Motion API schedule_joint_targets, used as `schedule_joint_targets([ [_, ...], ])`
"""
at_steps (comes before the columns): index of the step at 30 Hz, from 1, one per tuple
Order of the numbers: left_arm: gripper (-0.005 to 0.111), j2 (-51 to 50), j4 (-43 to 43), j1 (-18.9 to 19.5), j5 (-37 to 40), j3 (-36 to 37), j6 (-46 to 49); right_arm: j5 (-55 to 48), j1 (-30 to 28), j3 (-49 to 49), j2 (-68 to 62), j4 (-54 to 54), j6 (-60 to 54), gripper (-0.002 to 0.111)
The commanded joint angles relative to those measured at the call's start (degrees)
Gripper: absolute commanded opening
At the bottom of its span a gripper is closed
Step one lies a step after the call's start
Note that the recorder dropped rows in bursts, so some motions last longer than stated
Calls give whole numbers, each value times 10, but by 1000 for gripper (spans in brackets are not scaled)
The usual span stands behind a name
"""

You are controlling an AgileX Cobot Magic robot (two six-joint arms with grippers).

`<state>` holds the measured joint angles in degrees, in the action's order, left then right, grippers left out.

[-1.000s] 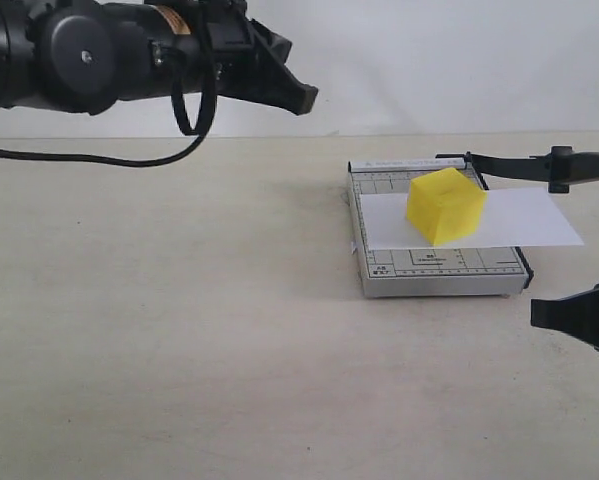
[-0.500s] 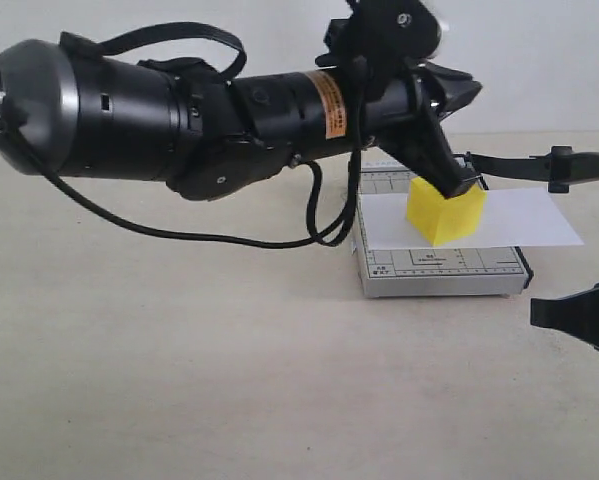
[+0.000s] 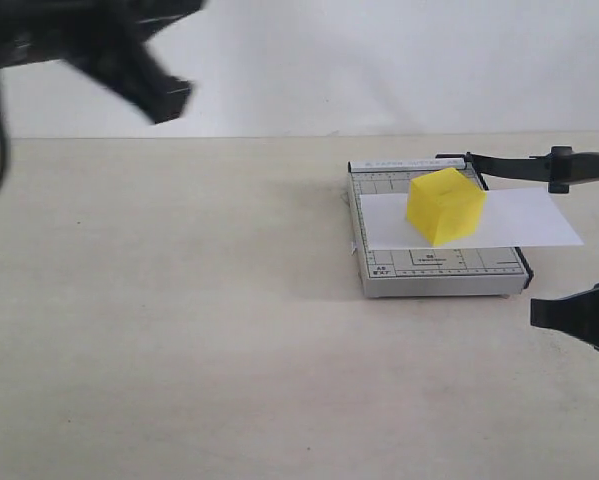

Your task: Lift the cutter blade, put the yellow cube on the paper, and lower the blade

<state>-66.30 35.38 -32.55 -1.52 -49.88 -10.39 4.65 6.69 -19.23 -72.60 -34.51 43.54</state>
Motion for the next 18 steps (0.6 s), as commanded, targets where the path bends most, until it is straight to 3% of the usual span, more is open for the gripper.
schedule_joint_targets([
  [1,5,166,-47,200,-7,126,-54,-1,-4,3,1,-3,-14,0],
  [2,5,213,-48,259,-10,154,-67,-1,-4,3,1,-3,-17,0],
  [4,5,309,-48,339,4,205,-94,-1,-4,3,1,-3,-21,0],
  [6,5,391,-48,385,35,249,-136,-1,-4,3,1,-3,-21,0],
  [12,5,509,-48,399,50,350,-173,-3,-4,3,37,-3,-6,0],
  [18,5,524,-37,399,77,405,-181,-14,-4,3,175,-3,15,0],
])
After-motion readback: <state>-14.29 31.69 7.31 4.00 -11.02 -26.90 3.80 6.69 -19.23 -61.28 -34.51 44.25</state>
